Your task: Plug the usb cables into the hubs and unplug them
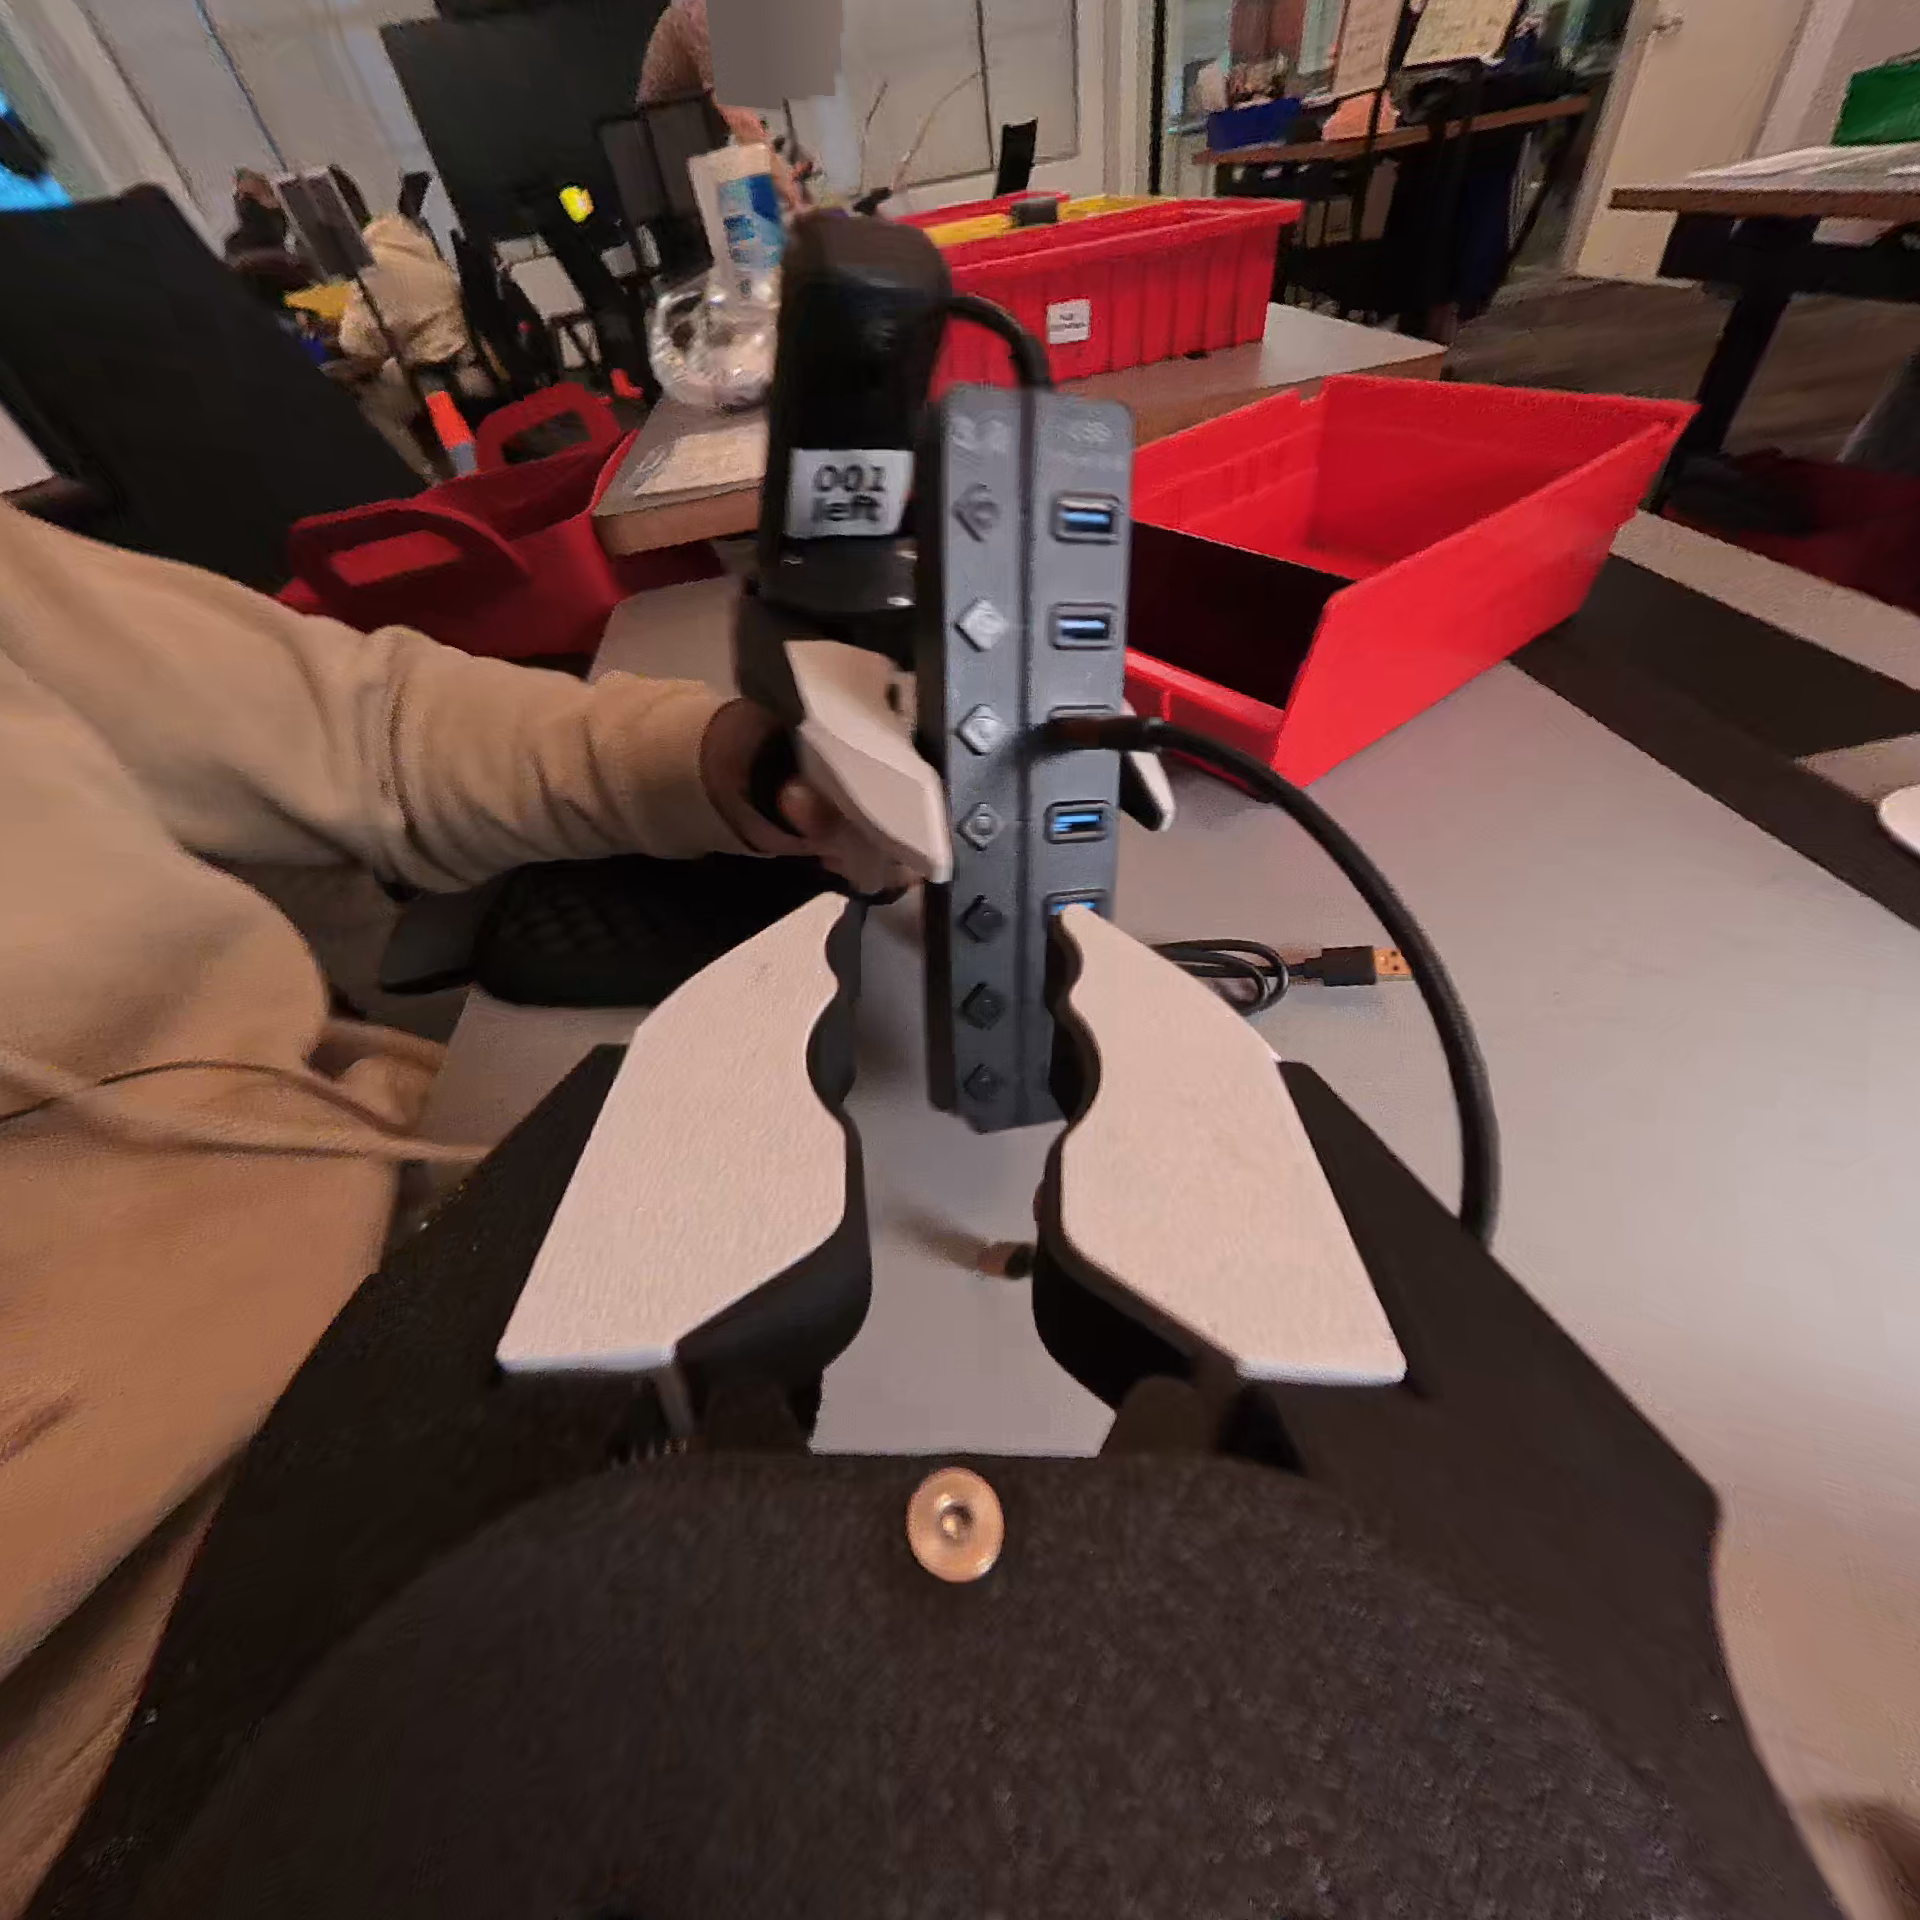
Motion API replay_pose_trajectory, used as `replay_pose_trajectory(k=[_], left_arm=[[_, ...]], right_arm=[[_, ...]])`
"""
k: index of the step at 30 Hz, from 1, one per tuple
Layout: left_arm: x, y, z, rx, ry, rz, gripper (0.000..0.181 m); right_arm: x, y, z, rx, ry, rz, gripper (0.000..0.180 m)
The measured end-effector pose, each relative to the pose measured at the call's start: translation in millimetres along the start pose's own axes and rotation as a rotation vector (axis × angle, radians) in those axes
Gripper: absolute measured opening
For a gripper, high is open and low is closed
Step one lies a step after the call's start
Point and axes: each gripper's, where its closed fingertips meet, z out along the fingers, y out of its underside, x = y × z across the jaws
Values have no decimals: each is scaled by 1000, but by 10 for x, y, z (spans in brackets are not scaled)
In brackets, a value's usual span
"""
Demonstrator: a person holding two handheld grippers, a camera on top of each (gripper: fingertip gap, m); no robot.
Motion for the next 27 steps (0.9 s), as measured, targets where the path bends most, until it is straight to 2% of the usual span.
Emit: replay_pose_trajectory(k=[4, 13, 15, 19, 22, 27], left_arm=[[86, 19, 12, -18, 45, 11, 56], [287, 187, 117, -102, 129, 33, 57], [323, 210, 138, -113, 127, 53, 57], [402, 199, 126, -94, 162, 93, 57], [512, 83, 63, -13, 247, 90, 68], [518, 40, 21, 14, 240, 135, 60]], right_arm=[[167, 39, 234, 49, 14, 86, 34], [115, 30, 326, 140, -61, 143, 29], [82, 52, 335, 149, -78, 128, 17], [4, 47, 307, 157, -126, 90, 16], [-45, 57, 300, 148, -126, 26, 16], [-93, 104, 330, 142, -131, -14, 16]])
